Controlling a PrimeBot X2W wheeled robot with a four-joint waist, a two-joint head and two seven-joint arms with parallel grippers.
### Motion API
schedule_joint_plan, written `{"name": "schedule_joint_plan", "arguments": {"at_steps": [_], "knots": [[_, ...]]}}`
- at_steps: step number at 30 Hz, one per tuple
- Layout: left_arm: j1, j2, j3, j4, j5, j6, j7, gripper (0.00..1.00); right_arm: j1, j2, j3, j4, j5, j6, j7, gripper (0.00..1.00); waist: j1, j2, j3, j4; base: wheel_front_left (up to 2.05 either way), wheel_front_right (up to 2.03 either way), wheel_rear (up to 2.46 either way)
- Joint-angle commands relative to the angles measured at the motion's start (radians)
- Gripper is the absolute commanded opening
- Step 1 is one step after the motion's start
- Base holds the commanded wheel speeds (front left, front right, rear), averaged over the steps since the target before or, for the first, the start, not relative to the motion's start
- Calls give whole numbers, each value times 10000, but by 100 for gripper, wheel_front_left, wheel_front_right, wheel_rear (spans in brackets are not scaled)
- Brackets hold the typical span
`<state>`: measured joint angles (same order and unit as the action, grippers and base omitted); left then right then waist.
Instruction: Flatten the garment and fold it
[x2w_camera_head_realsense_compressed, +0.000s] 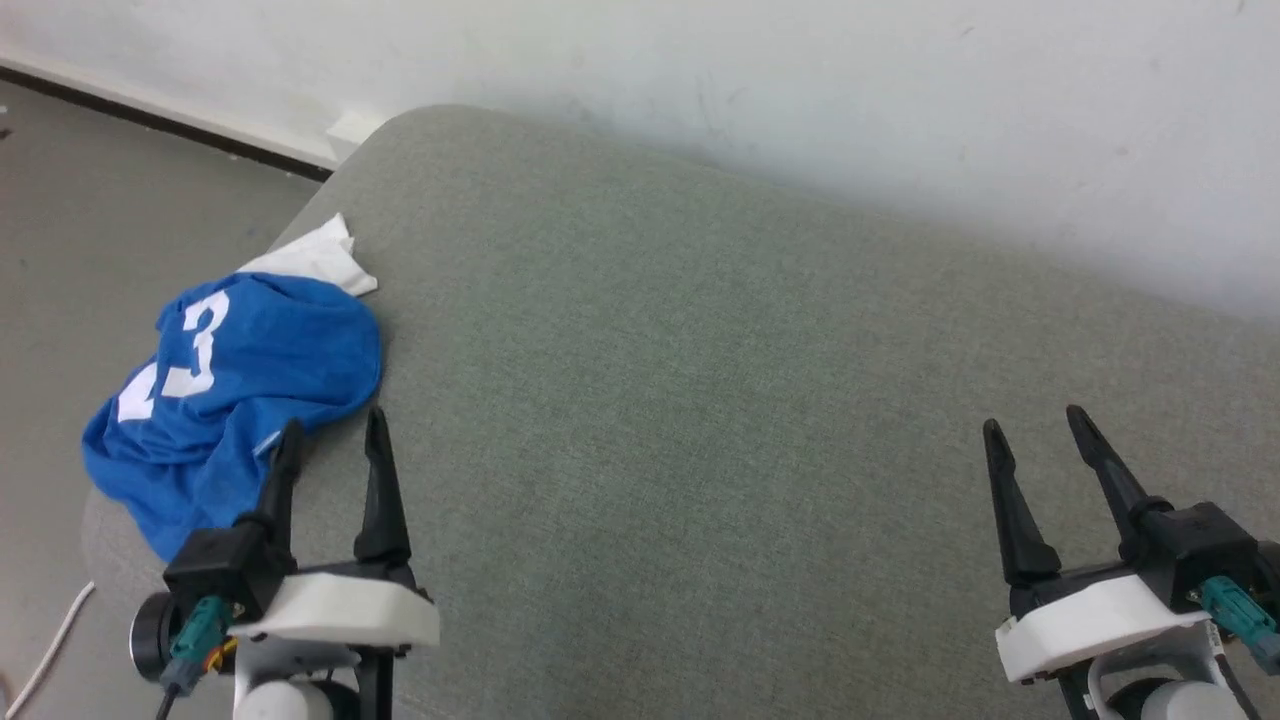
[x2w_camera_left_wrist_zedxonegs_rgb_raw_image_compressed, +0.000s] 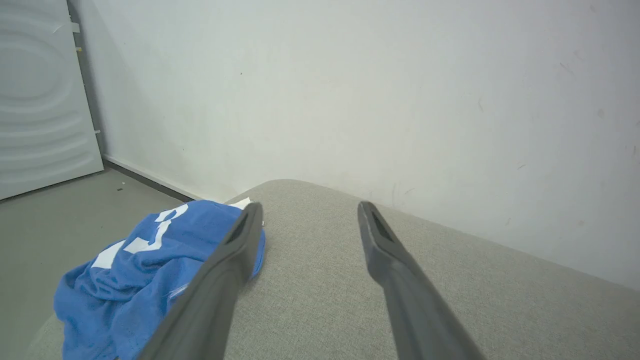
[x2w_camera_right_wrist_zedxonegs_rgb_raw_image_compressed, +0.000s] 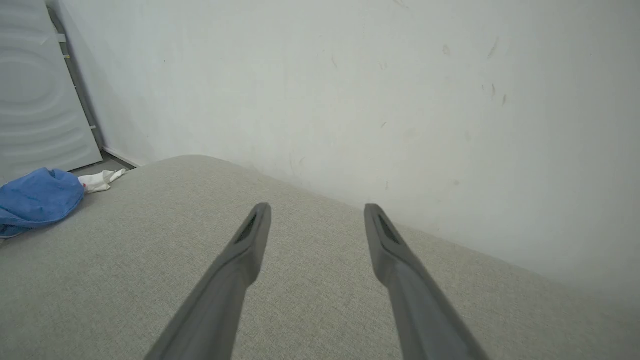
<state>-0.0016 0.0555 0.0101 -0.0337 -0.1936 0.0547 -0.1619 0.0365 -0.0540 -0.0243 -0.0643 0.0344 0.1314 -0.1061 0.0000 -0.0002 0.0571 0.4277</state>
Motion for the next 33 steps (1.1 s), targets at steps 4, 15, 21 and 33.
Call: {"name": "schedule_joint_plan", "arguments": {"at_steps": [4,15,21,33], "knots": [[-979,-37,106,-311,-128,42,-185,100,-78,25,-3,-281,-179,-5,93,100,0,2,592,126,0,0,0],[-4678,517,1175,671,-20,-146,-390,100,-523,28,-147,-1025,-574,-6,513,100,0,2,2223,-120,0,0,0],[-6702,1720,1601,2852,-283,-276,601,100,-816,-79,-240,-1338,-594,-6,658,100,0,2,3177,-391,0,0,0],[-8587,3085,1986,7804,-1690,-999,4975,100,-1437,-439,-256,-1639,-464,-7,749,100,0,2,4735,-678,0,0,0]]}}
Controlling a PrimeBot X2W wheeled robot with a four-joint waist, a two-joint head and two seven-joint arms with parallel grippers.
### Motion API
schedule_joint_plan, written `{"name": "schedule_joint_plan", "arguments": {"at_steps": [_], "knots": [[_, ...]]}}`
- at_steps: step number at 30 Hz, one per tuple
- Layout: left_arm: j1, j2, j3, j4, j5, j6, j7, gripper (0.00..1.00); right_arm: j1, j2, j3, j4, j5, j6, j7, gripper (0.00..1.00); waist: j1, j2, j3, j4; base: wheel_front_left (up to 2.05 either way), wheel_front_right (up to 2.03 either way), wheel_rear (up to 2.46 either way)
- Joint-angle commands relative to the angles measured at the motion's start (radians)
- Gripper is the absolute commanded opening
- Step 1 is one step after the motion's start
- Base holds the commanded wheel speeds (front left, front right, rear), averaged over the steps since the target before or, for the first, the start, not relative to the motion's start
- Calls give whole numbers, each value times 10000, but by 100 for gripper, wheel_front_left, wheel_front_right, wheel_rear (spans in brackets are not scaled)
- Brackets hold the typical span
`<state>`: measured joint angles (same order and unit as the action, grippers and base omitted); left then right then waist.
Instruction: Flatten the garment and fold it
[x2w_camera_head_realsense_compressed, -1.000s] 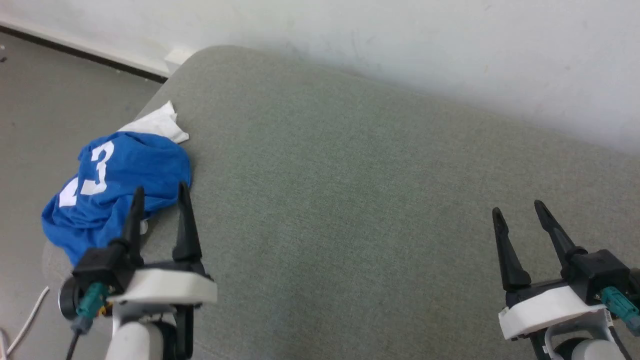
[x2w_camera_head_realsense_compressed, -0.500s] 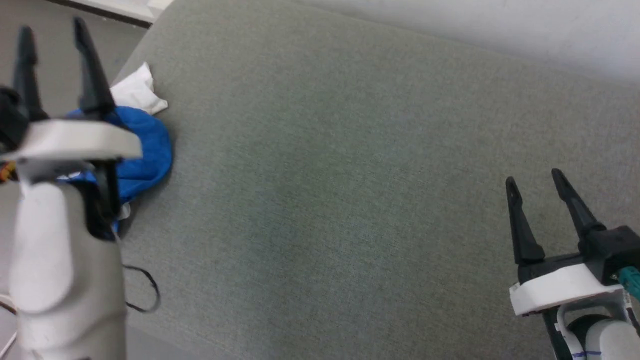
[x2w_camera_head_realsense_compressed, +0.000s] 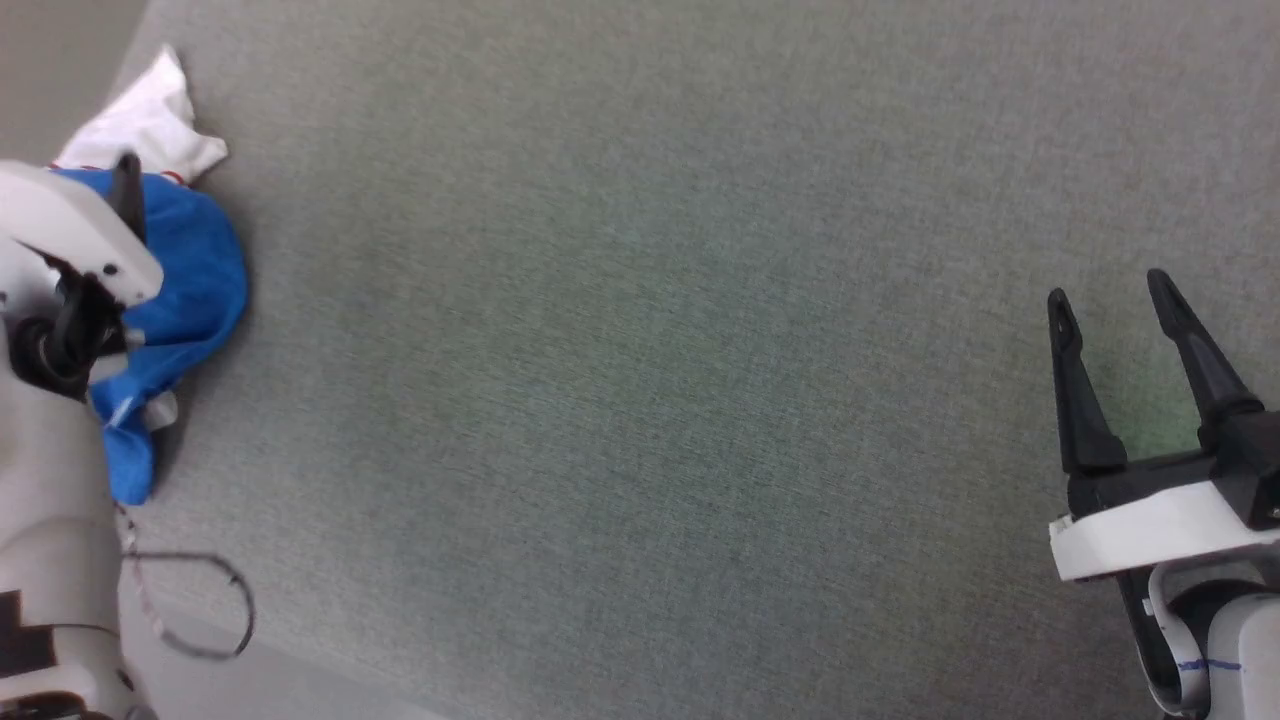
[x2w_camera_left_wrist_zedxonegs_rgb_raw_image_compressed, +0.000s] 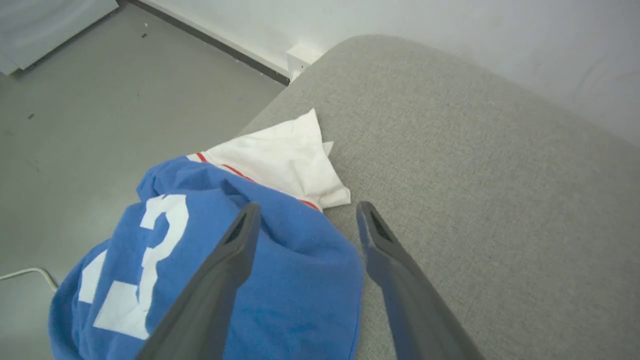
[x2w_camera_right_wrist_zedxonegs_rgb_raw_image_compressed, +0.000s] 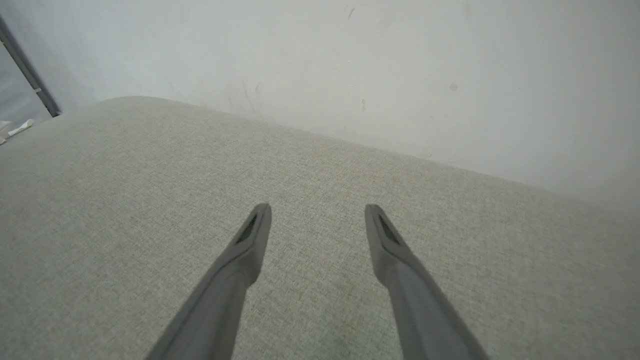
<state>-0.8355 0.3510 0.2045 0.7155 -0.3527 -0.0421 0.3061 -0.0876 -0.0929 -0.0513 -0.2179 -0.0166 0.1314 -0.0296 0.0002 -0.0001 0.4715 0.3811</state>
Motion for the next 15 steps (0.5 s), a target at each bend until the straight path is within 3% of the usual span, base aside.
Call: {"name": "schedule_joint_plan", "arguments": {"at_steps": [1,8,13,14,15], "knots": [[-248,130,42,312,-98,-31,294,100,-196,-50,14,-104,46,-7,-16,100,-2,1,591,-211,0,0,0],[-666,699,-156,2004,-294,-105,2451,100,-488,-108,42,-182,124,-7,-53,100,-2,1,1194,-294,0,0,0],[-971,876,-298,2871,-360,194,4019,100,-611,-162,78,-159,207,-7,-88,100,-2,1,1404,-306,0,0,0],[-985,898,-329,2874,-338,242,4096,87,-636,-165,89,-143,220,-7,-93,100,-2,1,1411,-328,0,0,0],[-989,901,-357,2882,-342,237,4186,50,-661,-165,103,-122,233,-7,-99,100,-2,1,1409,-352,0,0,0]]}}
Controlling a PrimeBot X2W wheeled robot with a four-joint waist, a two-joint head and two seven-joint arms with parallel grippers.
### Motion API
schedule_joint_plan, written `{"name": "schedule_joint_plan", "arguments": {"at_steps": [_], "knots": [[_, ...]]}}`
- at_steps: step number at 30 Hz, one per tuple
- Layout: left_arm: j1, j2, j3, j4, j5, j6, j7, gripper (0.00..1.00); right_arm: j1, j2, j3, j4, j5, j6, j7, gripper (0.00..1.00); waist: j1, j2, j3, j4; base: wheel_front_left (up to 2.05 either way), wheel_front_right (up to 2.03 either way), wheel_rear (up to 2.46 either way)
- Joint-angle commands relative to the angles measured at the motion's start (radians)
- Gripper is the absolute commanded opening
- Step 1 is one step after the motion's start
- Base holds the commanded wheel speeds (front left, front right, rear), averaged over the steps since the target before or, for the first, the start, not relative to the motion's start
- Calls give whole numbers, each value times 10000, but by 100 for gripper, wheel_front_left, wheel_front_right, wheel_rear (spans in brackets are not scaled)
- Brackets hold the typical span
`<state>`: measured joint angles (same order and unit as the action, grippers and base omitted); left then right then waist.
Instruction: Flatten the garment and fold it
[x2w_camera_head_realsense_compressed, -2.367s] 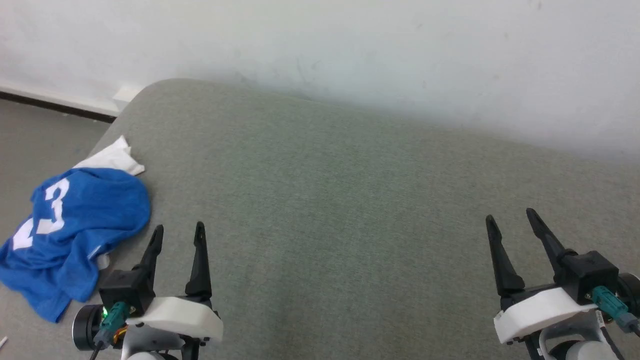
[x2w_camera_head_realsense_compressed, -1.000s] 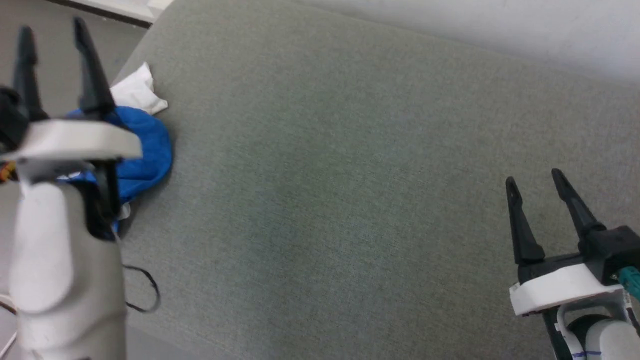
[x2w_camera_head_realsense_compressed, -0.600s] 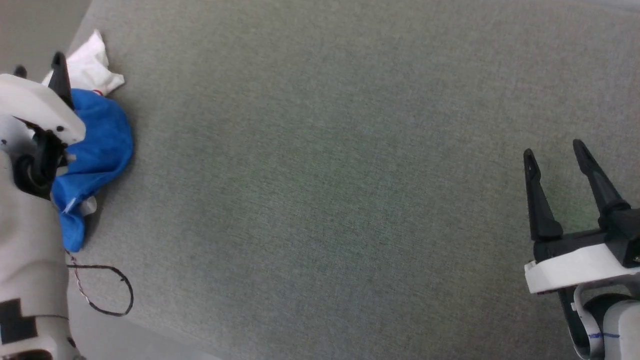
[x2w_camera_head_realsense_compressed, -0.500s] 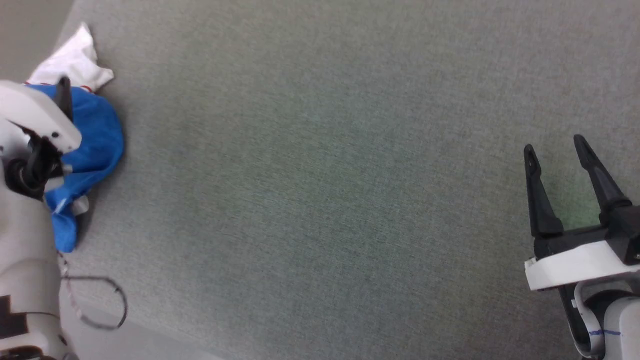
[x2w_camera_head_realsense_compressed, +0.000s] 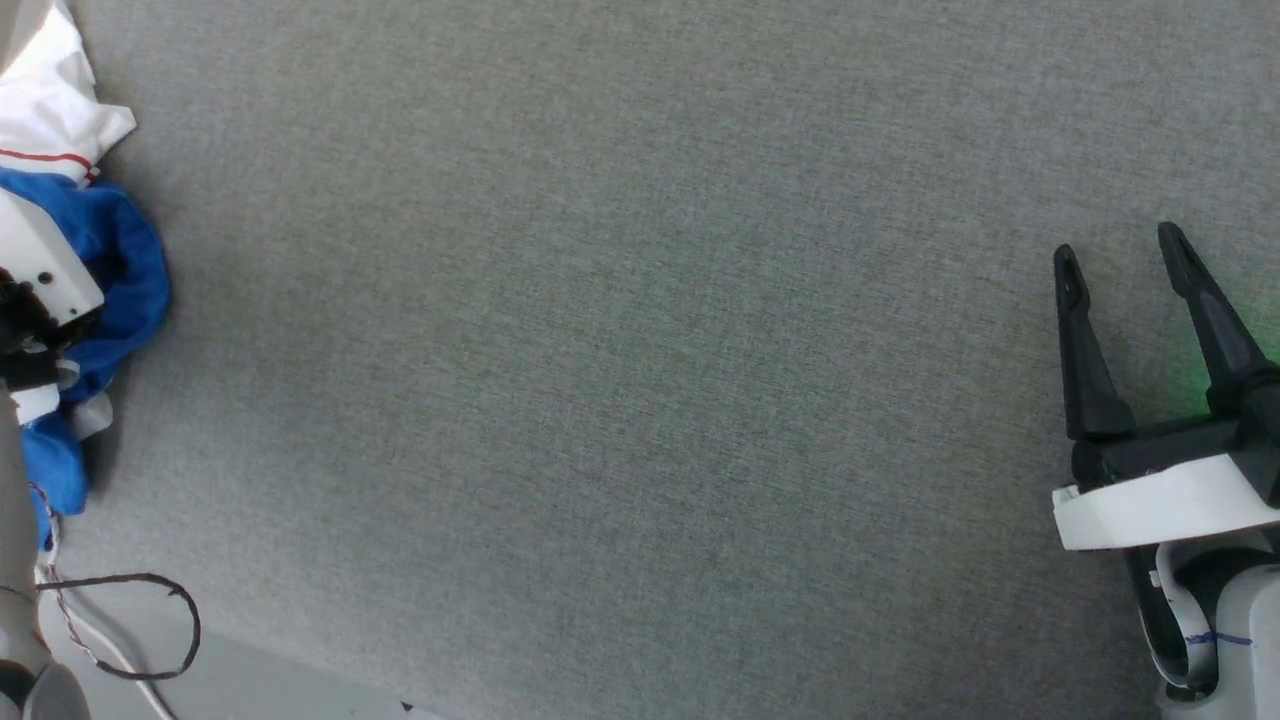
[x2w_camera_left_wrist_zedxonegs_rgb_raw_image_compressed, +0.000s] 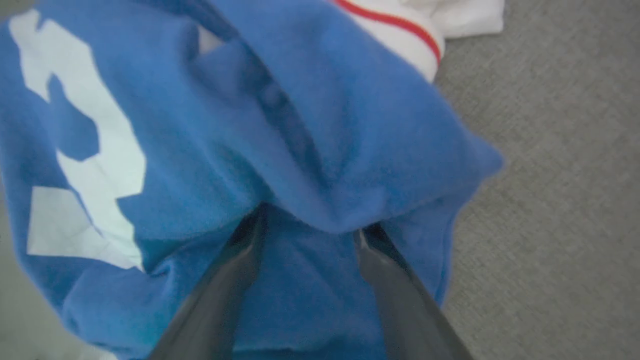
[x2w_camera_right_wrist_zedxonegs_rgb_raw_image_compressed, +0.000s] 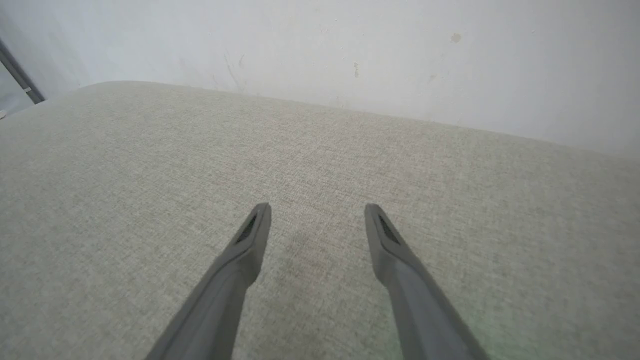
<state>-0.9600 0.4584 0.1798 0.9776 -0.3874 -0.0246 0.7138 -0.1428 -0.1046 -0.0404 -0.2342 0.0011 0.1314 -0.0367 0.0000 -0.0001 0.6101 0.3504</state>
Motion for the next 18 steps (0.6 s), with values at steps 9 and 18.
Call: {"name": "schedule_joint_plan", "arguments": {"at_steps": [9,18], "knots": [[137,215,-374,149,231,7,-388,0,-250,58,105,441,134,-7,-259,100,0,1,-524,-300,0,0,0],[-638,1157,-1052,-117,1261,179,-2953,0,36,372,153,1112,134,-7,-756,100,0,1,-2113,-228,0,0,0]]}}
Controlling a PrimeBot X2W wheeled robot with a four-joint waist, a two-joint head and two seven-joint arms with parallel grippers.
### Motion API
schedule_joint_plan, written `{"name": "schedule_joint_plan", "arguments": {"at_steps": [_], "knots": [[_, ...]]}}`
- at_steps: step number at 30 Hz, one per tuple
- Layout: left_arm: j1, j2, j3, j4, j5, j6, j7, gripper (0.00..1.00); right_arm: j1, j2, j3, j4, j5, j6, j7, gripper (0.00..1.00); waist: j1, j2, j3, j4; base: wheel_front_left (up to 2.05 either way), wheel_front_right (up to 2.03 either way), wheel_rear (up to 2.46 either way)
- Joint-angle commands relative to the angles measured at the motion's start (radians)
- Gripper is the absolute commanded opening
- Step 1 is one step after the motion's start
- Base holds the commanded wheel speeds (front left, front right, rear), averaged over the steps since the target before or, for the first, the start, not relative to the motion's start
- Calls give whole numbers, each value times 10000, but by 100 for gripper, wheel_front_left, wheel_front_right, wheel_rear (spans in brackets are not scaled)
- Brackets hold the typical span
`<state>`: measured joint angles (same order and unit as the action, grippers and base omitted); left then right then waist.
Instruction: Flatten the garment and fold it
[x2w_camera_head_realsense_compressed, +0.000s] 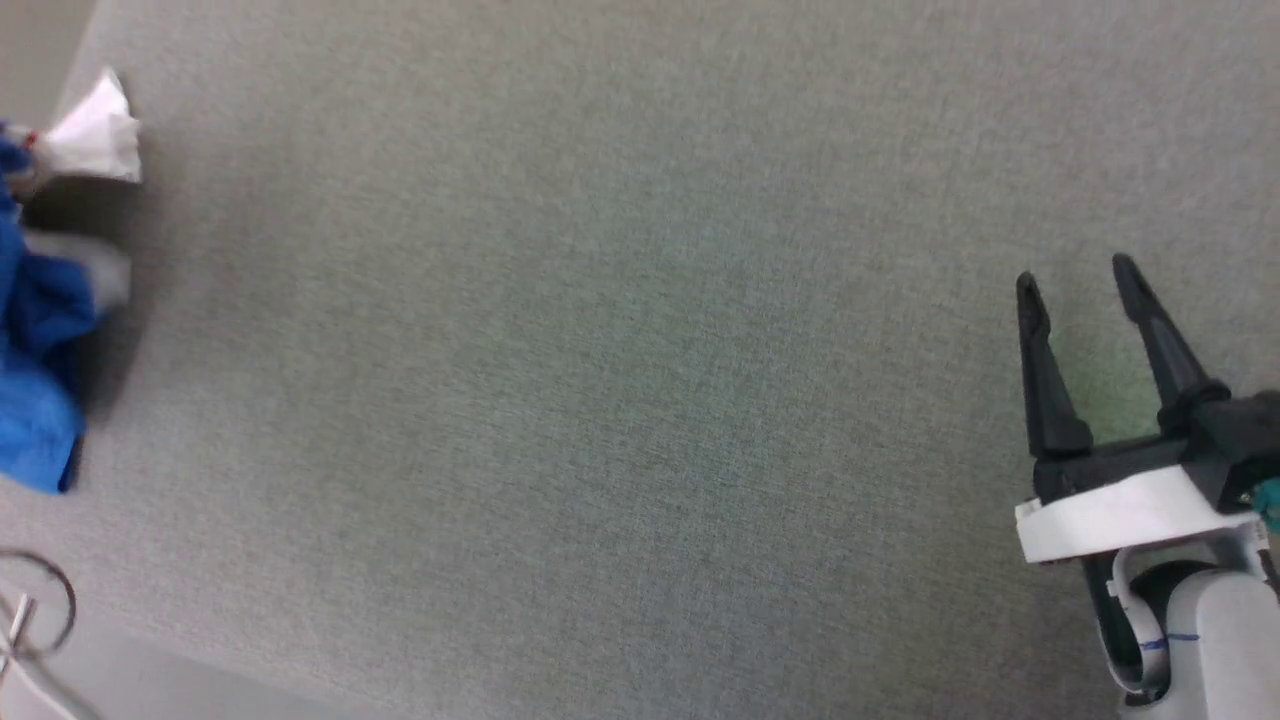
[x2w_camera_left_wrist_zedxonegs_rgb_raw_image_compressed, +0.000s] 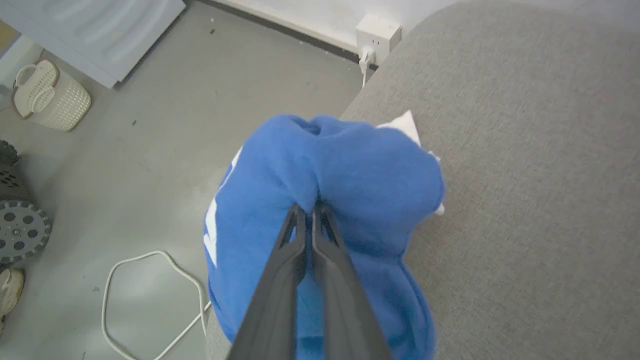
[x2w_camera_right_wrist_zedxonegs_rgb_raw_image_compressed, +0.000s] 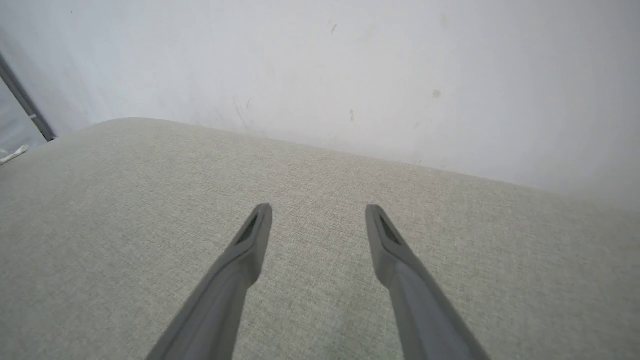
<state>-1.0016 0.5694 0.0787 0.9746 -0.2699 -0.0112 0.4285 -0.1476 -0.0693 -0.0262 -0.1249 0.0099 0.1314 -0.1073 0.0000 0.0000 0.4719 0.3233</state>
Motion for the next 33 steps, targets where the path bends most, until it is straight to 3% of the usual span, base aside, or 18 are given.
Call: {"name": "schedule_joint_plan", "arguments": {"at_steps": [1,8,17,24,33], "knots": [[-355,86,-124,-113,178,38,-432,0,138,50,13,86,49,-7,-91,100,0,0,-938,67,0,0,0],[-1430,2,-805,-507,812,-99,-3208,0,592,169,-49,476,137,-7,-254,100,0,0,-2147,233,0,0,0],[-2206,-1360,-1686,-1460,1142,-197,-5828,0,1183,188,-379,738,695,-7,-467,100,0,0,-3344,-76,0,0,0],[-1501,-2695,-2373,-2494,1016,-416,-6200,0,1431,189,-367,734,890,-7,-460,100,0,0,-3888,-1233,0,0,0],[1062,-4376,-3171,-4617,315,-592,-5719,0,1742,190,-444,719,1015,-7,-372,100,0,0,-4030,-2982,0,0,0]]}}
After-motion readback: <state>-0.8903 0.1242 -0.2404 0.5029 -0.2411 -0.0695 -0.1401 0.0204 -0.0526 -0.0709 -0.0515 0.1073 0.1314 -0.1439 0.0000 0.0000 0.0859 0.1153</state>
